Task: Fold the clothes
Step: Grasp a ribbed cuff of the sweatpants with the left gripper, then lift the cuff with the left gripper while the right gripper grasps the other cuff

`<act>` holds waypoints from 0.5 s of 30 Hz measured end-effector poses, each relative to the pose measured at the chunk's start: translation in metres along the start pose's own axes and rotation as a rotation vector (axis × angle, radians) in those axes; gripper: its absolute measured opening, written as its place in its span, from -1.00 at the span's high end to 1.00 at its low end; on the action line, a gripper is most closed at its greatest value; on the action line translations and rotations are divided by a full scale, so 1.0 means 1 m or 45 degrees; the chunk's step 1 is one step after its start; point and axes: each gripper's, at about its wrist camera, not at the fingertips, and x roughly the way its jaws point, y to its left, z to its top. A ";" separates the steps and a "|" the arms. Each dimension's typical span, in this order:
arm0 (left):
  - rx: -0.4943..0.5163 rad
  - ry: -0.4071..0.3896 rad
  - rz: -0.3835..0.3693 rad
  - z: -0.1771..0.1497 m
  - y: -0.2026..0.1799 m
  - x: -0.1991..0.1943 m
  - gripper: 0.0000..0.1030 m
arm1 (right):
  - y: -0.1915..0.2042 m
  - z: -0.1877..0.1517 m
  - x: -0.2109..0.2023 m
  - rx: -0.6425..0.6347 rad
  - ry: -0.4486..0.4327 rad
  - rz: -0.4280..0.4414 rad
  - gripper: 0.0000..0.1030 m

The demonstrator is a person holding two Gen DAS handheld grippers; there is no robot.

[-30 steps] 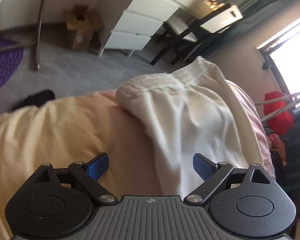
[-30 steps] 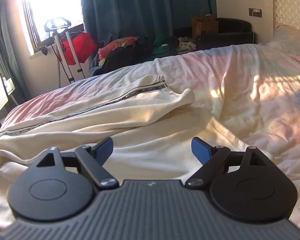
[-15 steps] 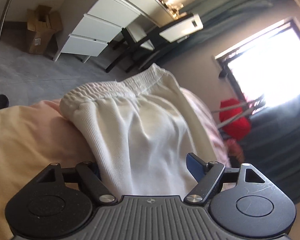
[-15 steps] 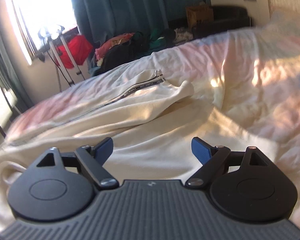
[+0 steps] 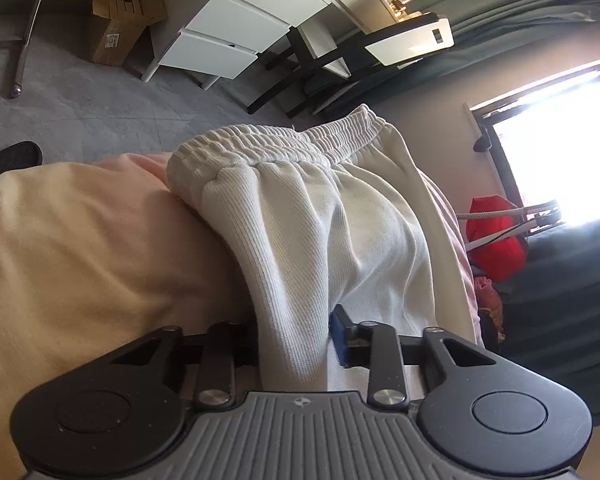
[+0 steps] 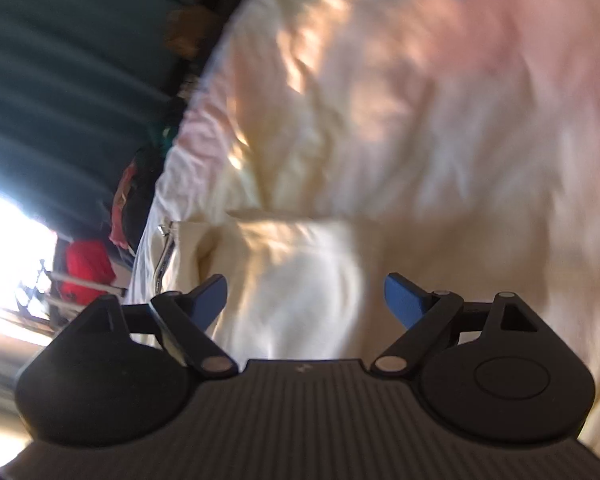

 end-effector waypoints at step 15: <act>-0.207 -0.079 -0.128 0.010 0.014 -0.023 0.56 | 0.018 -0.005 0.026 -0.139 -0.008 0.042 0.88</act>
